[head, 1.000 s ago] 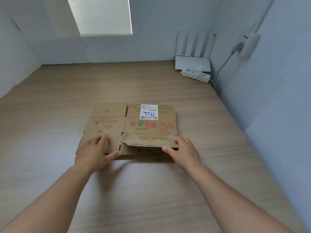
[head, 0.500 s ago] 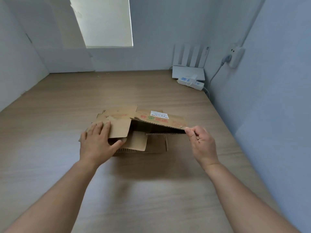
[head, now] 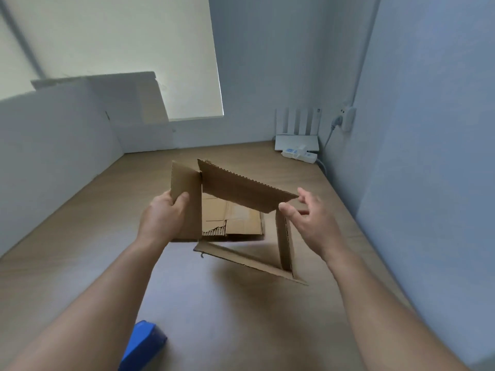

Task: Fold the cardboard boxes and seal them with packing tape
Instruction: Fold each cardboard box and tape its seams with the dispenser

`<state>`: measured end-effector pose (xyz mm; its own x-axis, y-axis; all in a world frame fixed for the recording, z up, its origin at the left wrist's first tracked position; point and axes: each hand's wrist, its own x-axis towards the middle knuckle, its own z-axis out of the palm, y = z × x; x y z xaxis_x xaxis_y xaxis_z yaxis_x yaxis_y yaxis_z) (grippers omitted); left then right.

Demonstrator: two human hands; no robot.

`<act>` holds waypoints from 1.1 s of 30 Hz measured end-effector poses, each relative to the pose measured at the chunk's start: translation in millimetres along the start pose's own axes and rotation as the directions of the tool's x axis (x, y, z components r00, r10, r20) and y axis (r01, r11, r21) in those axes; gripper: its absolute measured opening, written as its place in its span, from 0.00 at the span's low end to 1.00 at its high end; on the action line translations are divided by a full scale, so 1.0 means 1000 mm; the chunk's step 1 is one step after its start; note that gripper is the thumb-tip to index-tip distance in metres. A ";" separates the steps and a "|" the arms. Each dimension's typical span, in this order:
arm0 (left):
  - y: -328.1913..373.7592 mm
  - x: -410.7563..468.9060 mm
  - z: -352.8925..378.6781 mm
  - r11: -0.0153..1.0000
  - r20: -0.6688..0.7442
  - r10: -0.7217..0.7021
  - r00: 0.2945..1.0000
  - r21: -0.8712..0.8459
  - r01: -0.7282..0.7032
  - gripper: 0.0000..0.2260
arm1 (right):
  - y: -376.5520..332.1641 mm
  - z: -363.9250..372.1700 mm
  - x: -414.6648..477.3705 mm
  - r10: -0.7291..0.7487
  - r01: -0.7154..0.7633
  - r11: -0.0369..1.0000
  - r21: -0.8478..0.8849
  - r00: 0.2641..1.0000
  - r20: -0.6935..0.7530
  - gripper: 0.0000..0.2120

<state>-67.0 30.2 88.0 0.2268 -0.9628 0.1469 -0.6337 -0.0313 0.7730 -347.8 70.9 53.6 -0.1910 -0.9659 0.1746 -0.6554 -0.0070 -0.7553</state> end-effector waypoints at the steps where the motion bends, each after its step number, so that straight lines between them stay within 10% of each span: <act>1: 0.000 -0.012 -0.007 0.999 -0.005 -0.044 0.999 -0.027 0.044 0.10 | -0.001 0.000 -0.017 -0.010 0.012 0.999 -0.041 0.999 0.038 0.44; 5: -0.007 -0.056 -0.031 0.990 -0.023 -0.140 0.990 -0.033 0.139 0.09 | 0.004 0.004 -0.071 -0.014 0.036 0.969 -0.243 0.996 0.091 0.12; 14: -0.011 -0.113 -0.048 0.857 0.336 -0.260 0.905 0.512 0.055 0.12 | -0.042 -0.009 -0.099 -0.096 0.103 0.886 -0.452 0.995 0.040 0.08; 18: -0.029 -0.127 -0.045 0.880 0.381 -0.259 0.888 0.473 0.054 0.13 | -0.052 0.008 -0.110 -0.054 0.096 0.859 -0.503 0.994 0.097 0.08; 25: -0.077 -0.176 -0.072 0.991 0.548 0.088 0.832 -0.130 -0.019 0.18 | -0.031 0.009 -0.131 0.009 0.019 0.998 -0.061 0.901 0.434 0.27; 28: -0.093 -0.192 -0.073 0.983 0.672 0.177 0.719 -0.151 -0.102 0.25 | -0.024 0.000 -0.137 0.039 -0.057 0.998 0.013 0.811 0.584 0.45; 33: -0.098 -0.181 -0.061 0.946 0.745 0.231 0.625 -0.020 -0.325 0.40 | -0.028 0.001 -0.131 0.080 -0.081 0.996 -0.028 0.776 0.625 0.40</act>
<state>-1.3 223.7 23.5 -0.5556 -0.8095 -0.1900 -0.6580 0.2883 0.6956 -303.6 197.2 51.0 0.2560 -0.9122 -0.3199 -0.6579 0.0781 -0.7491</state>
